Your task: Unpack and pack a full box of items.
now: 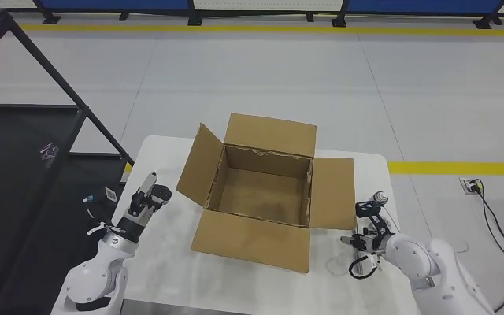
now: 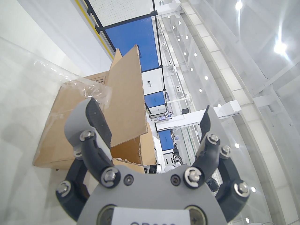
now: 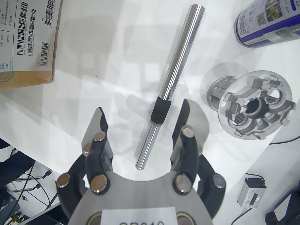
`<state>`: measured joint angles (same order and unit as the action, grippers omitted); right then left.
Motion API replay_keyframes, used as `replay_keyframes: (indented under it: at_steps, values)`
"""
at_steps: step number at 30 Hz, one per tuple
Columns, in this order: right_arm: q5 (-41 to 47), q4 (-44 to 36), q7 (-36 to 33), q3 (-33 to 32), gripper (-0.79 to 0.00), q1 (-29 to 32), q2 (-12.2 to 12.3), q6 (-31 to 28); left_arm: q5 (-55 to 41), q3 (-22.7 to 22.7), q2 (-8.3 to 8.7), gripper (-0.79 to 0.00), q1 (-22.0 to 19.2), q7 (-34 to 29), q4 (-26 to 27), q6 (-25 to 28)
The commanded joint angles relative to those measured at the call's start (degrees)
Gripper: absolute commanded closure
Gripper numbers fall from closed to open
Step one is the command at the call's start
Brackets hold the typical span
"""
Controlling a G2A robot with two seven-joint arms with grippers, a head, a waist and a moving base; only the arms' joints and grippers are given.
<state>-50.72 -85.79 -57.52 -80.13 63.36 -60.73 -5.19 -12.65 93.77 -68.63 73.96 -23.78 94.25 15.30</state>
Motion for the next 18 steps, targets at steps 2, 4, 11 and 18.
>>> replay_keyframes:
  at_steps: [2, 4, 11, 18]
  values:
    - [-0.5, 0.2, 0.2, 0.6, -0.422, -0.2, -0.1, 0.8, 0.0, 0.0, 0.00, -0.785, 0.0, 0.0, 0.0, 0.0]
    - [-1.2, 0.3, 0.2, 1.0, -0.428, -0.4, -0.1, 1.8, 0.0, 0.0, 0.00, -0.785, 0.0, 0.0, 0.0, 0.0]
    - [-3.0, 1.6, 0.0, 2.4, -0.382, -1.6, -0.3, 4.6, 0.0, 0.0, 0.00, -0.785, 0.0, 0.0, 0.0, 0.0]
    - [-3.8, 4.3, 0.1, 4.0, -0.326, -3.3, -0.7, 6.0, 0.0, 0.0, 0.00, -0.785, 0.0, 0.0, 0.0, 0.0]
